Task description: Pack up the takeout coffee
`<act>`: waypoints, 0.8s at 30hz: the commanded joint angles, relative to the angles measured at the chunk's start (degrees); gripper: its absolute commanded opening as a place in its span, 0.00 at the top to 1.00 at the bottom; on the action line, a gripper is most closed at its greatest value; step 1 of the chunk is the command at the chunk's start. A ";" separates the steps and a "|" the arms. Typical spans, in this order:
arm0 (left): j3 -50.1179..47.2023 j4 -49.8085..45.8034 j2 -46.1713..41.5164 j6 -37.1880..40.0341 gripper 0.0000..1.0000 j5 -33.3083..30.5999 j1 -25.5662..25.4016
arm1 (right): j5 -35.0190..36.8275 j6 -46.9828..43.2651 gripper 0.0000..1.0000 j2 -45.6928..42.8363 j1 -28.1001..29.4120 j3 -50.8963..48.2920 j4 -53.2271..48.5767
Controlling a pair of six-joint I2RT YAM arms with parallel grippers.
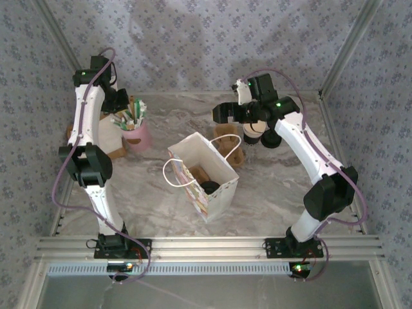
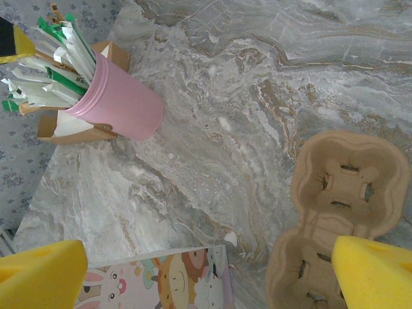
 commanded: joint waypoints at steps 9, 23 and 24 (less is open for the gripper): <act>11.98 -6.55 0.22 0.19 0.94 0.19 -0.77 | -1.43 0.96 0.00 -2.57 0.09 0.68 0.17; 21.56 -10.43 -4.81 -0.10 0.93 3.75 -1.14 | -0.61 0.09 0.00 -7.38 6.51 3.56 0.74; 21.32 -10.10 -5.76 -0.24 0.93 4.32 -1.07 | -0.20 0.09 0.00 -7.67 7.05 3.71 0.78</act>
